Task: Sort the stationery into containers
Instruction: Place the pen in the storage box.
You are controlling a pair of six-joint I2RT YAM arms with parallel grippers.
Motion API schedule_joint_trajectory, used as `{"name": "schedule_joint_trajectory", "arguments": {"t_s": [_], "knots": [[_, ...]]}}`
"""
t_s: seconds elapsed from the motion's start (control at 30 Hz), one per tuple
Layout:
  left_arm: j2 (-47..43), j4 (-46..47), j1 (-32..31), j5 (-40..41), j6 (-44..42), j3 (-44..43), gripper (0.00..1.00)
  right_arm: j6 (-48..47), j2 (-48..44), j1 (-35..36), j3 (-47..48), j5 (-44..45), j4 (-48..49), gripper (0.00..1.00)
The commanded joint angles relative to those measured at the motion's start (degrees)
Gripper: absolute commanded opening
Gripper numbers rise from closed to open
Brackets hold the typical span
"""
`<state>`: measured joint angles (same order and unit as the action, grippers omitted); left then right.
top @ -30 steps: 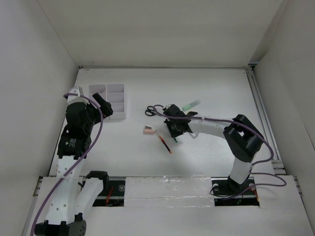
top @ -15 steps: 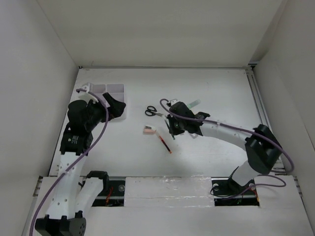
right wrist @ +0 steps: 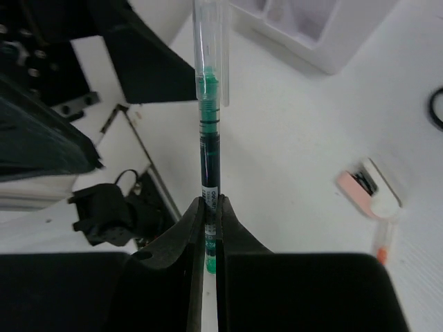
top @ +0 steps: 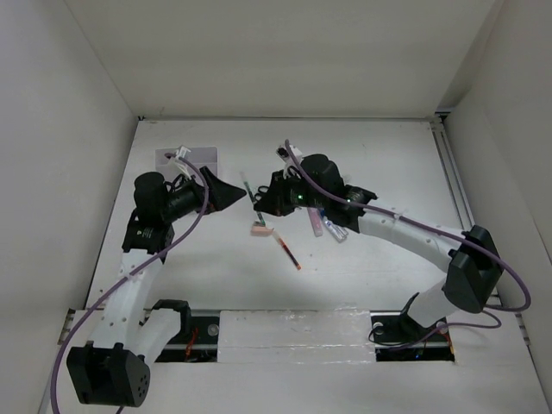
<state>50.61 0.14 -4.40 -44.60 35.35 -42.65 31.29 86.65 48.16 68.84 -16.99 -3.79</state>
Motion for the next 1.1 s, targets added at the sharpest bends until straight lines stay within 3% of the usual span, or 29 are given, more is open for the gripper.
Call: {"name": "schedule_joint_trajectory", "arguments": {"t_s": [0.0,0.1,0.2,0.33,0.37,0.47,0.5,0.53,0.57,0.6,0.67,0.77,0.8,0.93,1.07], "knots": [[-0.78,9.34,0.19,-6.03,3.49,1.52,1.00,1.76,1.32,2.02,4.99,-5.94,7.74,0.00],[-0.78,8.47,0.19,-5.41,2.88,1.52,0.97,3.51,1.33,2.55,4.99,-8.84,10.64,0.00],[-0.25,7.68,0.19,-4.80,2.26,1.52,0.89,4.22,2.46,3.08,5.51,-11.74,13.01,0.00],[-0.25,8.38,0.19,-3.48,2.26,1.52,0.49,4.83,3.69,3.08,5.52,-13.33,14.51,0.00],[-0.25,9.08,0.19,-3.48,2.87,1.52,0.24,4.83,3.70,3.08,4.99,-13.33,14.51,0.00],[-0.25,9.09,0.19,-2.17,2.88,0.30,0.00,4.83,3.70,3.08,4.37,-13.33,16.09,0.03],[-0.25,9.09,0.19,-1.46,3.40,0.29,0.00,5.36,3.70,3.08,3.85,-13.33,16.10,0.09],[-0.25,9.09,0.19,-1.46,3.41,-0.23,0.00,5.36,3.70,3.08,3.85,-13.33,16.79,0.50],[-0.25,9.09,0.19,-0.59,3.41,-0.24,0.00,5.36,3.70,3.08,3.85,-12.81,16.80,0.78],[0.27,8.56,0.19,0.55,3.41,-0.85,0.00,5.36,3.70,3.08,3.15,-11.58,16.80,1.00],[0.89,5.50,0.19,4.32,2.18,-2.95,0.00,5.36,2.22,2.55,0.96,-9.73,16.80,1.00],[2.64,-1.62,0.19,21.35,0.77,-7.87,0.00,5.36,-1.03,-0.87,-4.21,-5.69,16.10,1.00],[3.61,-3.20,0.19,30.71,0.77,-9.45,0.00,5.36,-2.09,-1.66,-5.63,-4.46,15.31,1.00],[10.81,-7.25,0.97,48.84,1.30,-17.36,0.00,4.83,-5.87,-4.12,-11.44,-2.61,14.78,1.00],[23.09,-9.02,5.54,58.46,3.14,-25.97,0.00,2.55,-9.91,-4.66,-14.95,-3.13,11.19,1.00]]}}
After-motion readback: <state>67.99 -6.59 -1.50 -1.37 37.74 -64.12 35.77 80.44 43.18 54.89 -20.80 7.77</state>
